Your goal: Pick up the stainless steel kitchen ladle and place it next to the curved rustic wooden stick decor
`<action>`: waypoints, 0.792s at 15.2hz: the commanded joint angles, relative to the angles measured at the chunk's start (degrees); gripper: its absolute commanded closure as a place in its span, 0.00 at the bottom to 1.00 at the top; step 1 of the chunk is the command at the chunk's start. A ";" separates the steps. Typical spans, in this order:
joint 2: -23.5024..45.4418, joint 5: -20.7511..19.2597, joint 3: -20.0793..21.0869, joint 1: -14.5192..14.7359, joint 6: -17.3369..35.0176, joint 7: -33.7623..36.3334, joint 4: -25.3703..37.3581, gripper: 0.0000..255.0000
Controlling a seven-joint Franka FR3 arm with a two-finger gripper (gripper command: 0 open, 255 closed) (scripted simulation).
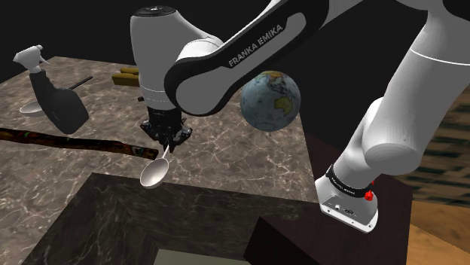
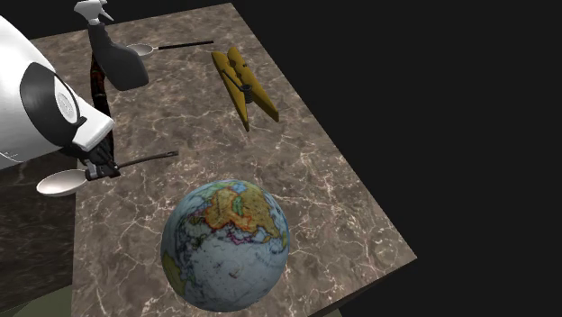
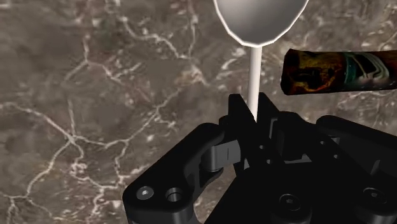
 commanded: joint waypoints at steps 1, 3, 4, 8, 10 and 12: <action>0.15 -0.10 -0.03 0.00 0.21 0.03 -0.06 1.00; 0.15 -0.10 -0.03 0.00 0.21 0.03 -0.06 1.00; 0.15 -0.10 -0.03 0.00 0.21 0.03 -0.06 1.00; 0.15 -0.10 -0.03 0.00 0.21 0.03 -0.06 0.00; 0.14 -0.09 -0.03 0.00 0.21 0.03 -0.06 0.00; -1.22 0.85 0.07 -0.19 -1.53 -0.63 0.49 0.00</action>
